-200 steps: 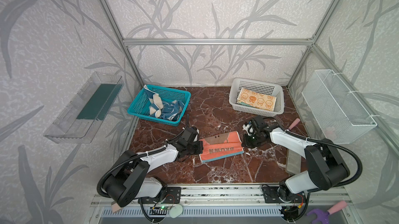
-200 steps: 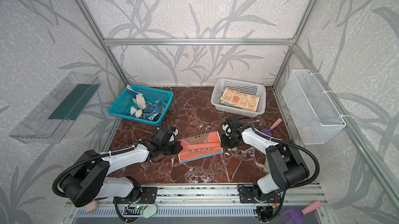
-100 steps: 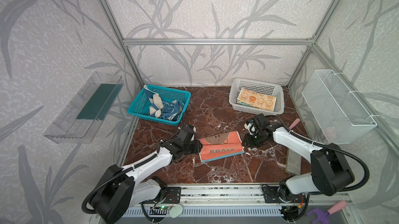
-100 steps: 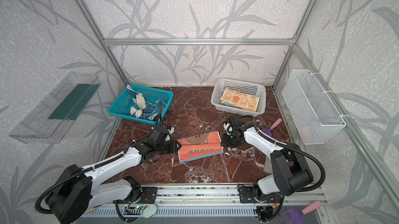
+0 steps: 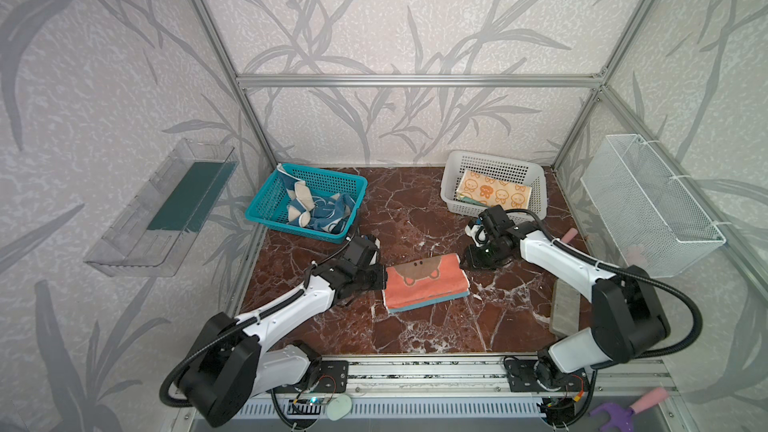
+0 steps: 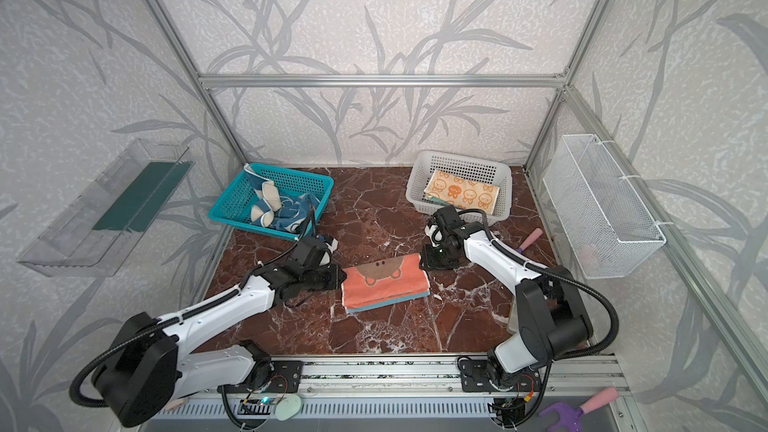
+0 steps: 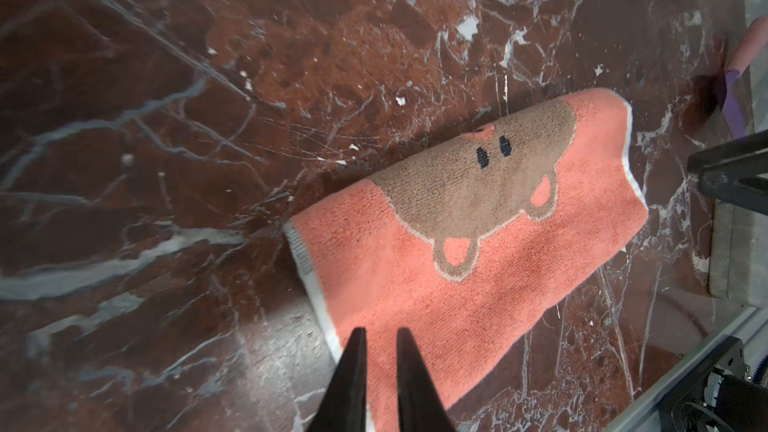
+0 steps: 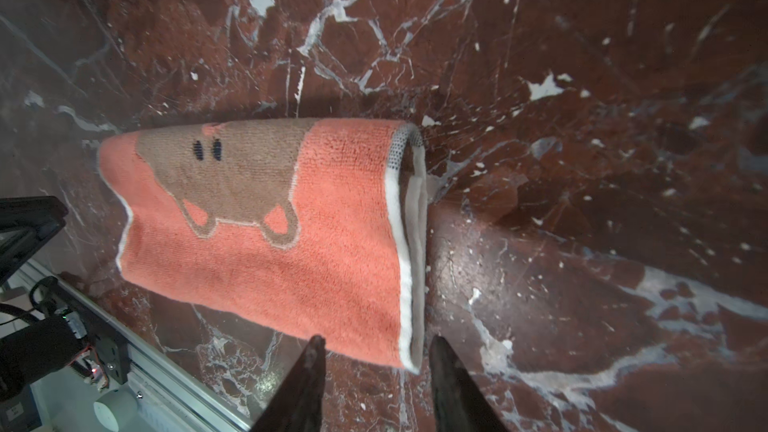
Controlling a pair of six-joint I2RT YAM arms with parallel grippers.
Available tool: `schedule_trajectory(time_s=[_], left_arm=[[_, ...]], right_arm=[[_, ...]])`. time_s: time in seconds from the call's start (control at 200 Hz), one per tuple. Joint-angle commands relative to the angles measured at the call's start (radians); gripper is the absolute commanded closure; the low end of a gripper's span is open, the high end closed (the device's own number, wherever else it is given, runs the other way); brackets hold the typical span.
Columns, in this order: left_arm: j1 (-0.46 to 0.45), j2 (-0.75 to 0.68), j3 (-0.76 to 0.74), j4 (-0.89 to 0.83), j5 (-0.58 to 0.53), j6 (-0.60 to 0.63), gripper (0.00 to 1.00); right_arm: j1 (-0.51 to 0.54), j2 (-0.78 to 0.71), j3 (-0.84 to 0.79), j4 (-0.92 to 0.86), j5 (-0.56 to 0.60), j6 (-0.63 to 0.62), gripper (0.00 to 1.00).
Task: Fold and stack the towels
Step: 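Release the towel and reposition both grippers at its folded edges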
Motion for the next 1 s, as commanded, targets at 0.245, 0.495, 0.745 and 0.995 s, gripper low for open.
schedule_trajectory(time_s=[0.245,0.495,0.745,0.995], left_arm=[[-0.182,0.12,-0.088,-0.023,-0.027,-0.12,0.86],[-0.207,0.123,-0.053,-0.108,-0.092,-0.11,0.86],[-0.206,0.136,0.174,-0.194,-0.129,0.011,0.86],[-0.239,0.404,0.44,-0.114,-0.031,0.059,0.86]], right_arm=[[0.068,0.074,-0.108,-0.056,0.107,0.021,0.59],[0.068,0.001,-0.109,-0.069,0.146,0.047,0.55],[0.034,-0.058,-0.03,-0.107,0.106,0.046,0.51],[0.009,0.081,0.035,-0.064,-0.007,0.066,0.45]])
